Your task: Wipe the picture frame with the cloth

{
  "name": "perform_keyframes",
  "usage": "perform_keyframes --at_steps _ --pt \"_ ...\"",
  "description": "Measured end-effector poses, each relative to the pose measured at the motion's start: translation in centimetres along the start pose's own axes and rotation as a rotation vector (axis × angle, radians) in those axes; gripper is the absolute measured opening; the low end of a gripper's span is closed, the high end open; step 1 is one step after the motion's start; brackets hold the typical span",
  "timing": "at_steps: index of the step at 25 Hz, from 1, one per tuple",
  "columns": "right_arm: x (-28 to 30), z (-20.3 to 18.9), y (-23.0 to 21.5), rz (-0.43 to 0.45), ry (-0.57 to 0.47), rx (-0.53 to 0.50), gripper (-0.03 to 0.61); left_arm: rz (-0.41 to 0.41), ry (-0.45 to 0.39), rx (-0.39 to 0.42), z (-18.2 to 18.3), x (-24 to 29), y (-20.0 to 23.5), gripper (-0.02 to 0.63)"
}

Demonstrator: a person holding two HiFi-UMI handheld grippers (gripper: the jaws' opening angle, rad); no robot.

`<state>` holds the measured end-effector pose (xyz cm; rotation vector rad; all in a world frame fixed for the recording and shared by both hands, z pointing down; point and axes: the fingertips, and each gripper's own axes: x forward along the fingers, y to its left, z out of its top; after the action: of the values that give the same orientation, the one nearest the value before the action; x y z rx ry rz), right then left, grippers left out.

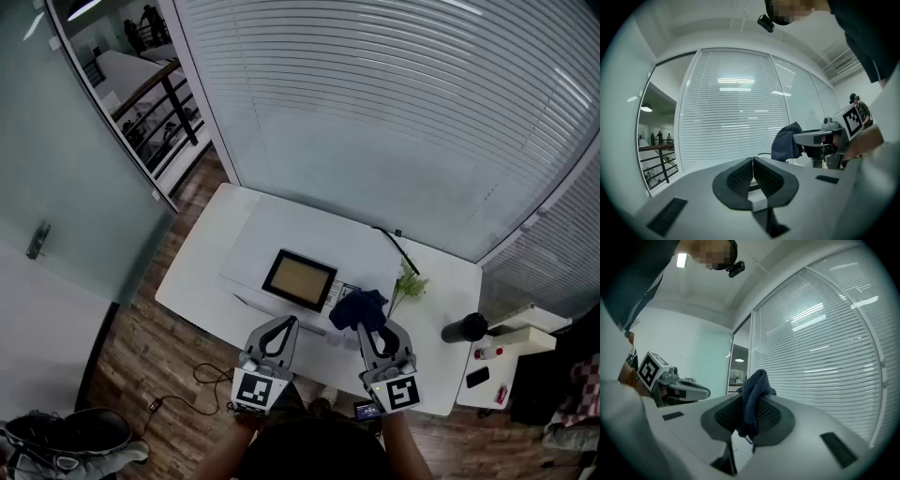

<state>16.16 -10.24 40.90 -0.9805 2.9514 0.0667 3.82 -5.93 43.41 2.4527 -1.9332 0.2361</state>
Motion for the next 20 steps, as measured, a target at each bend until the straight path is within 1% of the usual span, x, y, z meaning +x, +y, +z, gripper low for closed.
perform_keyframes --at_steps 3,6,10,11,13,15,18,20 --pt "0.3 0.0 -0.3 0.002 0.003 -0.015 0.049 -0.010 0.005 0.001 -0.3 0.0 0.2 0.006" --pt "0.8 0.1 -0.5 0.013 0.016 -0.033 0.049 -0.029 0.018 0.031 -0.2 0.1 0.7 0.006" --pt "2.4 0.2 -1.0 0.062 0.056 -0.086 0.062 -0.084 0.057 0.084 -1.0 0.5 2.6 0.011" --pt "2.9 0.2 -1.2 0.076 0.074 -0.110 0.065 -0.105 0.069 0.090 -1.2 0.8 3.1 0.020" --pt "4.2 0.0 -1.6 0.117 0.129 -0.170 0.067 -0.160 0.103 0.098 -1.6 1.5 4.2 0.096" --pt "5.9 -0.3 -1.6 0.164 0.188 -0.236 0.067 -0.222 0.137 0.126 -1.9 2.1 5.1 0.149" --pt "8.2 -1.1 -1.4 0.211 0.266 -0.325 0.067 -0.321 0.182 0.216 -2.5 2.9 6.4 0.158" --pt "9.2 -2.2 -1.5 0.223 0.328 -0.378 0.067 -0.394 0.210 0.242 -3.0 3.4 7.0 0.158"
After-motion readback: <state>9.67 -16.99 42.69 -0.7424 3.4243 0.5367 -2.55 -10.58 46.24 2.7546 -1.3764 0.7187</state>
